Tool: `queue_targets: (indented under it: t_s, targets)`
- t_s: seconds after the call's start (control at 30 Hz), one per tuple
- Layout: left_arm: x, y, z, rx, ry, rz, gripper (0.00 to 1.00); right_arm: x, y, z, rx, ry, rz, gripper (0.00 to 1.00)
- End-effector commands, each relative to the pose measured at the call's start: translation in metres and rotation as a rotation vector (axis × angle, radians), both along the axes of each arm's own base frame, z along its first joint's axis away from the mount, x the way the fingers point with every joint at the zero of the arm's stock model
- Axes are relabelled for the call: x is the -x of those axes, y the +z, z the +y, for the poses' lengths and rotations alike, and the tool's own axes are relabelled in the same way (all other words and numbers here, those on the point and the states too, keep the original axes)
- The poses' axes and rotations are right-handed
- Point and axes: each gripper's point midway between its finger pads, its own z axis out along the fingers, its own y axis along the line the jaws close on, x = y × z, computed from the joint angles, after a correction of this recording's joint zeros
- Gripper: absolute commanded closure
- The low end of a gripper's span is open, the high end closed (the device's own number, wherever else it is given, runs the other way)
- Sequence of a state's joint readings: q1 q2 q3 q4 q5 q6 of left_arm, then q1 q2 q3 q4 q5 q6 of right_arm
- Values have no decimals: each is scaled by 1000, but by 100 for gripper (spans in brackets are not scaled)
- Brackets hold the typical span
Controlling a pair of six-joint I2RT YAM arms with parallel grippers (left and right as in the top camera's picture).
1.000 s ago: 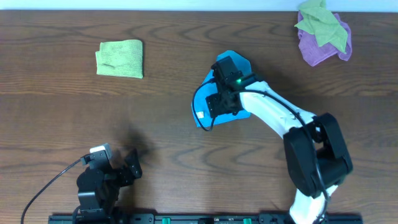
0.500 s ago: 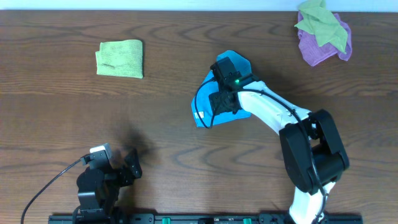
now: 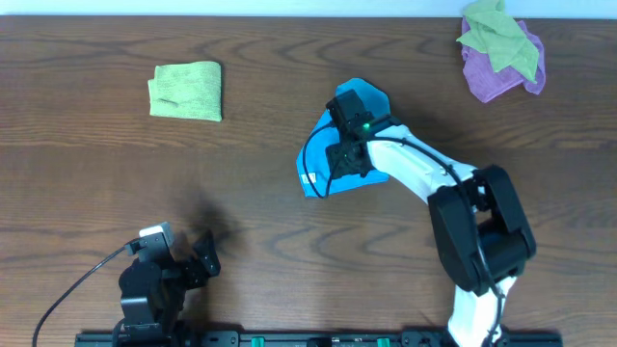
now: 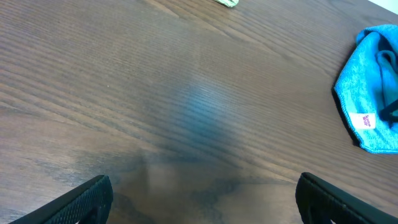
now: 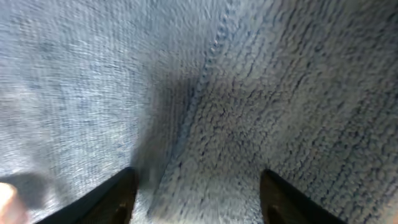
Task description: Fold the cloth
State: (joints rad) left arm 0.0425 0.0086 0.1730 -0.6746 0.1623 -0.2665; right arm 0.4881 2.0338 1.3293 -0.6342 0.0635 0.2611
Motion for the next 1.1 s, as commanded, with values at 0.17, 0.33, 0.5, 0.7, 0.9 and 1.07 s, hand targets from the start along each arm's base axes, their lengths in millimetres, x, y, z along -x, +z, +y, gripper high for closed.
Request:
queue_targets:
  t_s: [0.17,0.33,0.5,0.7,0.9,1.07]
  targets:
    - [1,-4,-4,17,-11,8,5,-1,-14,-4,20,-22,13,88]
    - [1,-4,-3,17,-11,8,5,-4,-2,-2,17,-20,8,98]
    - [1,-4,-4,17,-11,8,5,-12,27,2,-5,-16,-35,67]
    - [1,-4,-3,17,-11,8,5,-11,35,2,-7,-6,-45,75]
    - [1,-4,-3,17,-11,8,5,-12,35,-1,5,-10,-48,97]
    - [1,-4,-3,17,-11,8,5,-11,40,-8,39,-19,-59,99]
